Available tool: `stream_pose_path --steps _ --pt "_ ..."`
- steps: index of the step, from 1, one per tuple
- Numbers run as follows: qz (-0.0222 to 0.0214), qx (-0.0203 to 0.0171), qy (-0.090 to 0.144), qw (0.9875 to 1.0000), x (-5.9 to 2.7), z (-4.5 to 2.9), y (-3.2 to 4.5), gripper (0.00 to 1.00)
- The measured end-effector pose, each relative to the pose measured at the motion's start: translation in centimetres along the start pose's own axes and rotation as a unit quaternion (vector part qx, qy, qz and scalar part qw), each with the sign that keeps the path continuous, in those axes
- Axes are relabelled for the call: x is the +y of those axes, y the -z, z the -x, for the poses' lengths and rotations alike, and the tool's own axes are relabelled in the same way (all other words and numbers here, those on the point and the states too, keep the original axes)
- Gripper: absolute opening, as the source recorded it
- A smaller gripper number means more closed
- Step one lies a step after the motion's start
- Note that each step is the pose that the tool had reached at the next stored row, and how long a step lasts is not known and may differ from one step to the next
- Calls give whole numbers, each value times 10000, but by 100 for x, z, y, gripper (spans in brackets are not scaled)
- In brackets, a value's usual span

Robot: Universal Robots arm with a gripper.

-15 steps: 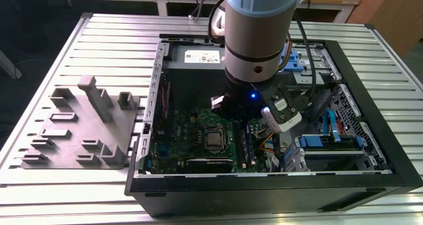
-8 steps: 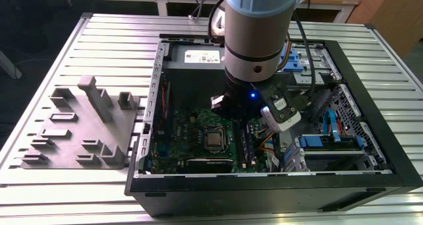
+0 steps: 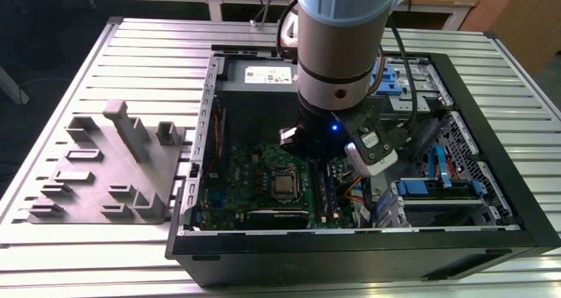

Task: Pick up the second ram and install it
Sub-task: 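Insert the second ram into the second slot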

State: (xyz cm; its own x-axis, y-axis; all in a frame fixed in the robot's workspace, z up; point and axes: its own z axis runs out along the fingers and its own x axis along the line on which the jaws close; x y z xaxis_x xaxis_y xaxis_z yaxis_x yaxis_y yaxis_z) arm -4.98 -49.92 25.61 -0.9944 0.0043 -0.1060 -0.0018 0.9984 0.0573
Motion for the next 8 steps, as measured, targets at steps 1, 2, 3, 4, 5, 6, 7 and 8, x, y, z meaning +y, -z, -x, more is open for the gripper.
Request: stream_pose_path --steps 1,2,3,4,5,6,7,8 --pt "0 -1 -6 10000 0 1 -4 8" --pt "0 -1 -7 10000 0 3 -9 8" --pt "0 -1 -7 10000 -1 6 -15 8" --pt "-1 0 -7 10000 -1 10 -20 8" --pt "-1 -1 -7 10000 -1 15 -26 8" --pt "0 -1 -7 10000 -2 19 -32 8" --pt "-1 0 -7 10000 -1 22 -36 8" --pt "-2 0 -7 10000 -1 23 -38 8"
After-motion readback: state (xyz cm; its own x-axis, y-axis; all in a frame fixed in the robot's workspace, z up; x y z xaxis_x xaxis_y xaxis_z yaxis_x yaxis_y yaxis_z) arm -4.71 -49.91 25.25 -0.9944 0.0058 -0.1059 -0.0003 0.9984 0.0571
